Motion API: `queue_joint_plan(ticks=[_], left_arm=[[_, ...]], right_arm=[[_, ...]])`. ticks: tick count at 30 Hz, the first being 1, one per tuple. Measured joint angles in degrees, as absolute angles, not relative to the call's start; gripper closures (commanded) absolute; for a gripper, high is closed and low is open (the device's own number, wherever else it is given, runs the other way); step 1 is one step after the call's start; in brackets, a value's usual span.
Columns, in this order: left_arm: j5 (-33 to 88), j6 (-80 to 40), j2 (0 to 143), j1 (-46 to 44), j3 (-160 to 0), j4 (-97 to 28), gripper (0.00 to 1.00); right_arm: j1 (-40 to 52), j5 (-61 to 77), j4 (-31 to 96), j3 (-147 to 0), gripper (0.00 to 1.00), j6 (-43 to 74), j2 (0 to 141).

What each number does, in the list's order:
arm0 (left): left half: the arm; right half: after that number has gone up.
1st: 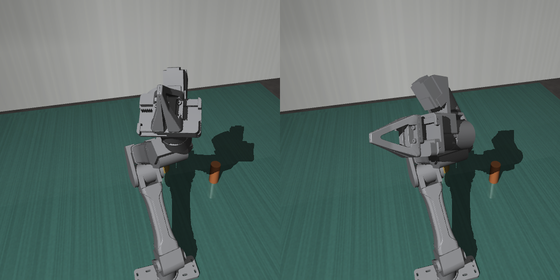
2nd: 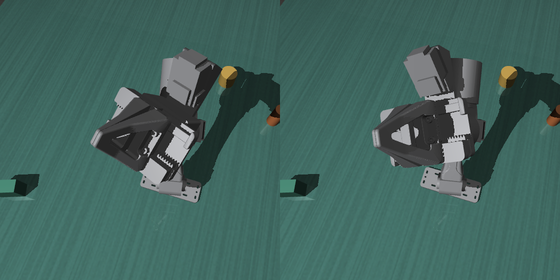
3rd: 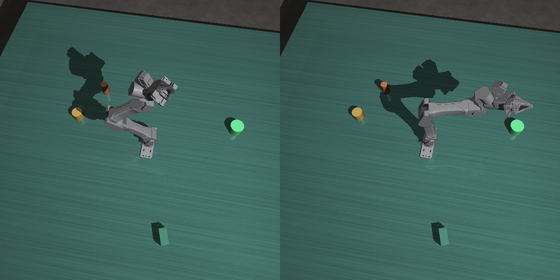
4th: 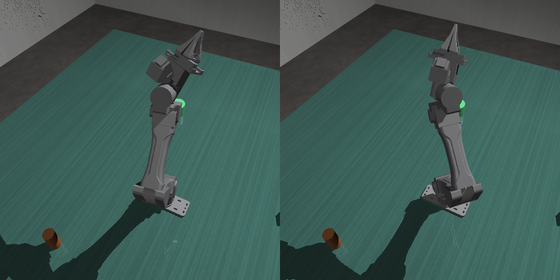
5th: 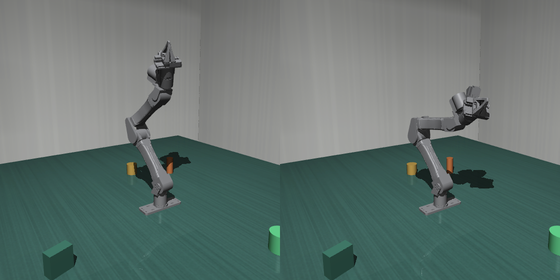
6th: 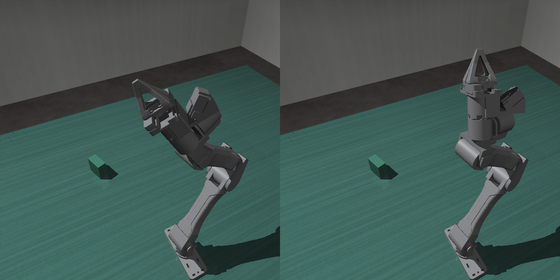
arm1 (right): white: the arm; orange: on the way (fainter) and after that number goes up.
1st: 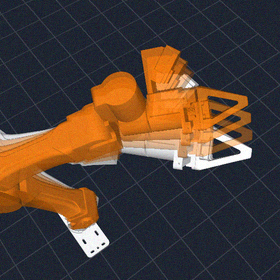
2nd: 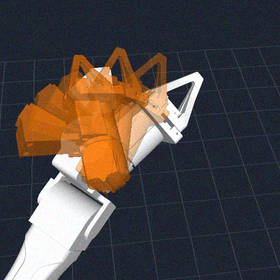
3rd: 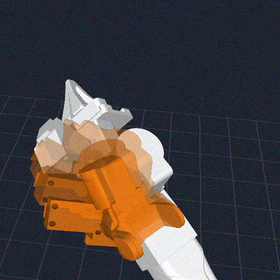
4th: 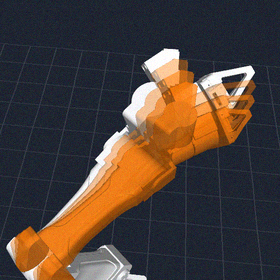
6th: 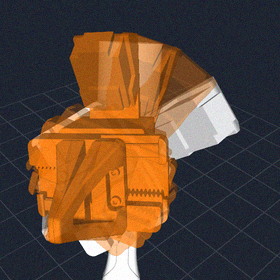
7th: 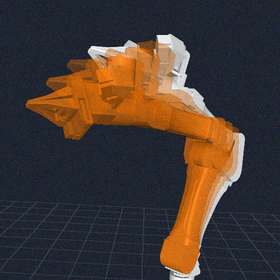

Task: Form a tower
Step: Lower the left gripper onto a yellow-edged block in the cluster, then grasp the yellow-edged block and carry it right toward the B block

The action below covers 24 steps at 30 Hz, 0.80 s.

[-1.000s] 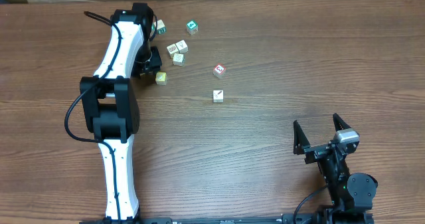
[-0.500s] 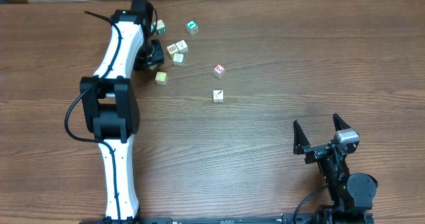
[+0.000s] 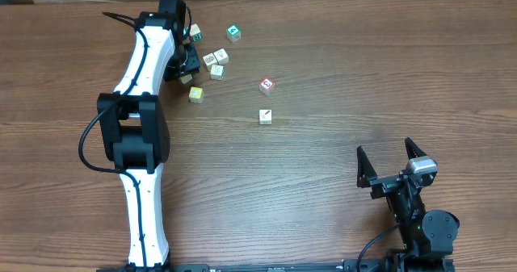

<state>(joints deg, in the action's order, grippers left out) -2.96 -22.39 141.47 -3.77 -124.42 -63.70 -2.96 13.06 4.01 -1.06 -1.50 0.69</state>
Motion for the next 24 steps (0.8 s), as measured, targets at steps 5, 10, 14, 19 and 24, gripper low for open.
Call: queue_joint_plan(ticks=[5, 10, 14, 19, 24], left_arm=[[-2.98, -22.06, 141.47, -3.77, -124.42, -63.86, 0.66], [-2.98, -22.06, 141.47, -3.77, -124.42, -63.68, 0.63], [-2.98, -22.04, 141.47, -3.77, -124.42, -63.33, 0.59], [-3.03, -22.00, 141.47, -3.77, -124.42, -62.02, 0.63], [-3.22, -21.82, 141.47, -3.77, -124.42, -61.12, 0.75]], right_arm=[[-2.96, 13.08, 3.99, -1.06, 0.00, -1.48, 0.69], [-2.94, 13.08, 3.99, -1.06, 0.00, -1.50, 0.67], [-2.96, 13.08, 3.99, -1.06, 0.00, -1.50, 0.69], [-2.96, 13.06, 3.99, -1.06, 0.00, -1.48, 0.69], [-2.96, 13.06, 3.97, -1.06, 0.00, -1.50, 0.69]])
